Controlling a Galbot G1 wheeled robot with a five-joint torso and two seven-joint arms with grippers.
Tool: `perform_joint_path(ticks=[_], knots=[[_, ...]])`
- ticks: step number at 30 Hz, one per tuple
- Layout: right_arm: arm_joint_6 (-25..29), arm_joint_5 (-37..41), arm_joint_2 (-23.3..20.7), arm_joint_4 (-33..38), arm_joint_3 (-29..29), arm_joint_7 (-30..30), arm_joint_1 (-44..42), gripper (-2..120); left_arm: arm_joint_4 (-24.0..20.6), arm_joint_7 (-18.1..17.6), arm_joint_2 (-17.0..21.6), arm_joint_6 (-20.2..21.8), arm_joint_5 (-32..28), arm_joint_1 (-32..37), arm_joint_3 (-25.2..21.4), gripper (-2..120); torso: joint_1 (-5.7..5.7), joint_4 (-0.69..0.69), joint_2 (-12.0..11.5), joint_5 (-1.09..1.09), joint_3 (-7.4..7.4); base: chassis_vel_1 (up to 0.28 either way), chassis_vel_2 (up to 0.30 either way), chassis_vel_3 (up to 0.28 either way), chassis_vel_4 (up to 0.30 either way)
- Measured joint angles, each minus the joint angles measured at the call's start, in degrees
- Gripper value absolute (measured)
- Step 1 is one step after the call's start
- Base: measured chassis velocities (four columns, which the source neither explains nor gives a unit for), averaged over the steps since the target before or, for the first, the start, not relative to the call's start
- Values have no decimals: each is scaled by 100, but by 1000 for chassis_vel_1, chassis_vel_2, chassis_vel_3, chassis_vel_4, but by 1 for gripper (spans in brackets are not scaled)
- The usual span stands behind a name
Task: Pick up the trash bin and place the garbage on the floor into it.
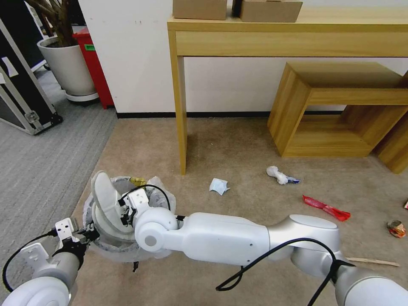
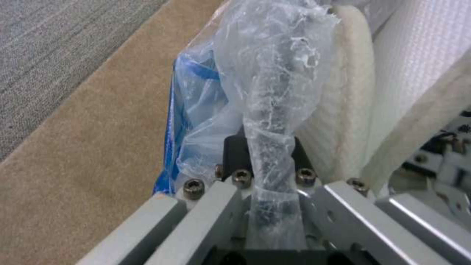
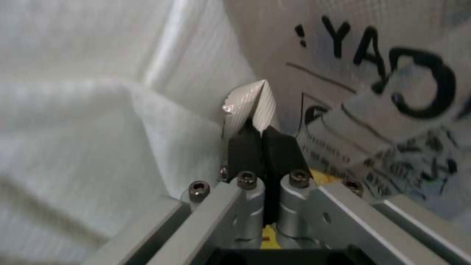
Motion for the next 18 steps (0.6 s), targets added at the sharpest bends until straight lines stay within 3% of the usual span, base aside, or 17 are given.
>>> perform_joint_path(ticks=[6,18], knots=[[10,-92,18,46,60,-48,23,18,68,29,-5,-28,42,6,19,0,0,0,0,0,0,0,0,0,0],[26,-206,-461,794,173,-108,53,62,220,34,20,-26,30,-38,11,0,0,0,0,1,0,0,0,0,0]])
